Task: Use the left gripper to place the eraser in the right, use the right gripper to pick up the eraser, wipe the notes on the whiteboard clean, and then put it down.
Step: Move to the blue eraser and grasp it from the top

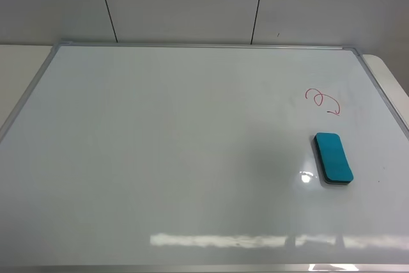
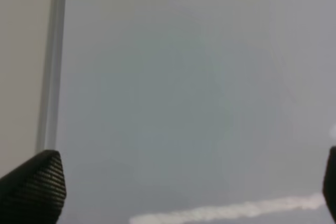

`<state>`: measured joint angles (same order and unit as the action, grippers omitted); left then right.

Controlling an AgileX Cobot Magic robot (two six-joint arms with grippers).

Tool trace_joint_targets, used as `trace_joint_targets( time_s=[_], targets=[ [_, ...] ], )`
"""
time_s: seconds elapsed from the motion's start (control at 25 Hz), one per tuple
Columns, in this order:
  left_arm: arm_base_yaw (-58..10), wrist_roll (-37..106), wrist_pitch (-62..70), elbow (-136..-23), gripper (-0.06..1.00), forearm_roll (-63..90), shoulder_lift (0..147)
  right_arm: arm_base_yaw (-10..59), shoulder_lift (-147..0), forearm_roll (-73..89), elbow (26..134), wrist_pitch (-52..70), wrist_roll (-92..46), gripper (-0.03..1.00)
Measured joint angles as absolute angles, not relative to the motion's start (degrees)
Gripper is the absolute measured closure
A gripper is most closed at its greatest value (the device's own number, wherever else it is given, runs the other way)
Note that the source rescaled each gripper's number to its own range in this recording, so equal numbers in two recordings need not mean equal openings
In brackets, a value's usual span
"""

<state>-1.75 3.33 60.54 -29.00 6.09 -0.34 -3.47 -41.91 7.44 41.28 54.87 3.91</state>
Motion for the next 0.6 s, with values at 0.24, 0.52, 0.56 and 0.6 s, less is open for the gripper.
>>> trace_joint_targets(
  time_s=[0.24,0.52,0.56,0.6],
  targets=[
    [-1.7,3.3,60.5,-29.0,-0.05,6.1,-0.3,-1.8,-63.6,9.8,43.8,51.7,4.9,-0.03],
    [-1.7,3.3,60.5,-29.0,-0.05,6.1,-0.3,6.1,-79.4,9.1,43.8,46.4,8.3,-0.03],
    [-1.7,3.3,60.5,-29.0,-0.05,6.1,-0.3,7.1,-80.8,8.3,43.9,46.1,9.0,-0.03],
    [-1.7,3.3,60.5,-29.0,-0.05,6.1,-0.3,7.8,-81.9,7.4,43.9,46.0,9.8,-0.03]
  ],
)
